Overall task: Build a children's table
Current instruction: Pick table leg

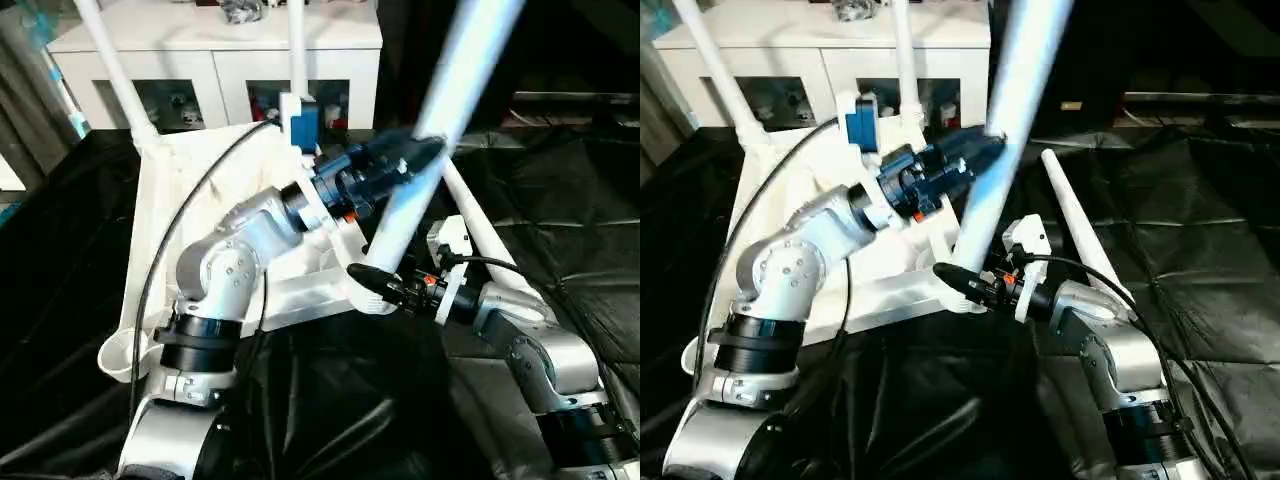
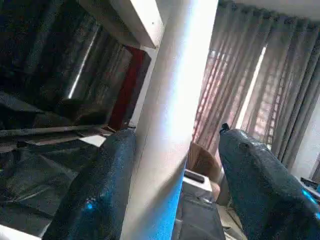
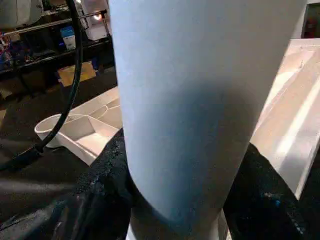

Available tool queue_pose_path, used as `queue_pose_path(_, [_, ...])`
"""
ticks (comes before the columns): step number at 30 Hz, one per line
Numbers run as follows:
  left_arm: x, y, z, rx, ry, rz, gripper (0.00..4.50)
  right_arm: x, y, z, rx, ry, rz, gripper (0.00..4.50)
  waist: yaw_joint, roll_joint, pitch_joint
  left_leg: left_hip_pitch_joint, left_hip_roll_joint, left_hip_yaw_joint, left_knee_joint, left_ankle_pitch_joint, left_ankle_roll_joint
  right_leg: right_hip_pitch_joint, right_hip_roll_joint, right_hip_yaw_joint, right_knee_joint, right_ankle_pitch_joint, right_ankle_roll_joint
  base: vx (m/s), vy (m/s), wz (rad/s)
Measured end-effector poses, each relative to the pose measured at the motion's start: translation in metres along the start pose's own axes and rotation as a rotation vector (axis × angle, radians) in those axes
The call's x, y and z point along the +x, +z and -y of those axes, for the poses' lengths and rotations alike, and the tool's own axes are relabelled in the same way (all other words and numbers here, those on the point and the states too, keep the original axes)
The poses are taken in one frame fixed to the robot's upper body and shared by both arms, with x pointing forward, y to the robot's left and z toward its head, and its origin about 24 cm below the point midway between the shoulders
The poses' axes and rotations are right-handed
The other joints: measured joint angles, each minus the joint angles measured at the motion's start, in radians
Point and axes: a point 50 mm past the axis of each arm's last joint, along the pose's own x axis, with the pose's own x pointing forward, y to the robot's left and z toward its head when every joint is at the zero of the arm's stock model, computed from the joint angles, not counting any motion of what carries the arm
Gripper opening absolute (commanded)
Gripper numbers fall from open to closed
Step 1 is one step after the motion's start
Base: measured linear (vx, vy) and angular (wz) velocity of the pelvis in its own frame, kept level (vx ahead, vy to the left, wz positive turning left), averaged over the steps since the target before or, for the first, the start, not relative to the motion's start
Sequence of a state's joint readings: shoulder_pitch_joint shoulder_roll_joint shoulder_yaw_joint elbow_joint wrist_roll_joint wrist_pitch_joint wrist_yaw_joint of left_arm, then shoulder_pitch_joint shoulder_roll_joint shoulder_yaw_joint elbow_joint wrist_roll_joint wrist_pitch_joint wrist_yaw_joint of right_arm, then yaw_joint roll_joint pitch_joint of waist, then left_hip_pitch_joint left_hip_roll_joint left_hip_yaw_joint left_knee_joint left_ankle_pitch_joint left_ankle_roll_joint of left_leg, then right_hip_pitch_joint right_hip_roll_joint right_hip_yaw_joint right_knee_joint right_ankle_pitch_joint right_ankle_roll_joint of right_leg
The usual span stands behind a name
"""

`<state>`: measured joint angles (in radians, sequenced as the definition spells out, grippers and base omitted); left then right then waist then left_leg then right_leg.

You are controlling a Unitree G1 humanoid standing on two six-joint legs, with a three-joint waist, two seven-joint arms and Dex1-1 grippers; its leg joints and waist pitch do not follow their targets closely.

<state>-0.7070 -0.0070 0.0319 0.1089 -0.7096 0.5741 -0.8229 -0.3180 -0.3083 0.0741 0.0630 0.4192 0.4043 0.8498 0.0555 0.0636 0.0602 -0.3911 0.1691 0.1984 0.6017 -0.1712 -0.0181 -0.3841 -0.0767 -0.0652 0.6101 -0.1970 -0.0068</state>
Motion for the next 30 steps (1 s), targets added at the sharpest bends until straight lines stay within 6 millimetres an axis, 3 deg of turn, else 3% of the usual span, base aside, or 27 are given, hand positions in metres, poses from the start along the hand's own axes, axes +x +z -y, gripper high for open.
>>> queue_pose_path(5, [-0.002, 0.013, -0.003, 0.051, 0.012, 0.019, 2.95, -0.003, -0.002, 0.005, 0.014, -0.039, 0.0, 1.91, 0.0, 0.0, 0.0, 0.0, 0.0, 0.0, 0.0, 0.0, 0.0, 0.0, 0.0, 0.0, 0.0, 0.0, 0.0, 0.0, 0.0, 0.0])
queue_pose_path(11, [-0.021, 0.03, -0.019, 0.141, 0.117, 0.017, 2.95, -0.006, -0.002, 0.01, 0.015, -0.079, -0.004, 1.91, -0.006, 0.0, 0.0, 0.0, 0.0, 0.0, 0.0, 0.0, 0.0, 0.0, 0.0, 0.0, 0.0, 0.0, 0.0, 0.0, 0.0, 0.0])
queue_pose_path(15, [-0.044, 0.031, -0.037, 0.328, 0.243, -0.175, 2.95, -0.006, 0.001, 0.022, -0.023, -0.154, -0.02, 1.91, -0.012, 0.0, -0.001, 0.0, 0.0, 0.0, 0.0, 0.0, 0.0, 0.0, 0.0, 0.0, 0.0, 0.0, 0.0, 0.0, 0.0, 0.0])
queue_pose_path(18, [-0.063, 0.01, -0.046, 0.497, 0.254, -0.478, 2.95, -0.008, 0.001, 0.031, -0.036, -0.213, -0.037, 1.91, -0.015, 0.0, -0.001, 0.0, 0.0, 0.0, -0.001, 0.0, 0.0, 0.0, 0.0, 0.0, 0.0, 0.0, 0.0, 0.0, 0.0, 0.0])
queue_pose_path(21, [-0.083, -0.04, -0.048, 0.458, 0.204, -0.725, 2.95, -0.008, 0.002, 0.033, -0.038, -0.23, -0.039, 1.91, -0.014, 0.0, -0.001, -0.002, 0.0, 0.0, -0.001, 0.0, 0.0, -0.001, 0.0, 0.0, 0.0, -0.001, 0.001, 0.0, 0.0, 0.0])
queue_pose_path(23, [-0.087, -0.057, -0.048, 0.437, 0.179, -0.808, 2.95, -0.006, 0.004, 0.034, -0.042, -0.229, -0.036, 1.91, -0.013, 0.0, -0.001, -0.005, 0.0, 0.0, 0.0, 0.0, 0.0, -0.004, 0.0, 0.0, 0.001, 0.0, 0.0, 0.0, 0.0, 0.0])
queue_pose_path(30, [-0.097, -0.072, -0.05, 0.448, 0.149, -0.95, 2.95, -0.002, 0.003, 0.032, -0.052, -0.219, -0.052, 1.91, -0.018, 0.002, -0.001, -0.002, 0.0, 0.0, 0.0, 0.0, -0.001, -0.003, 0.0, 0.0, 0.003, 0.0, 0.0, 0.0, 0.0, 0.0])
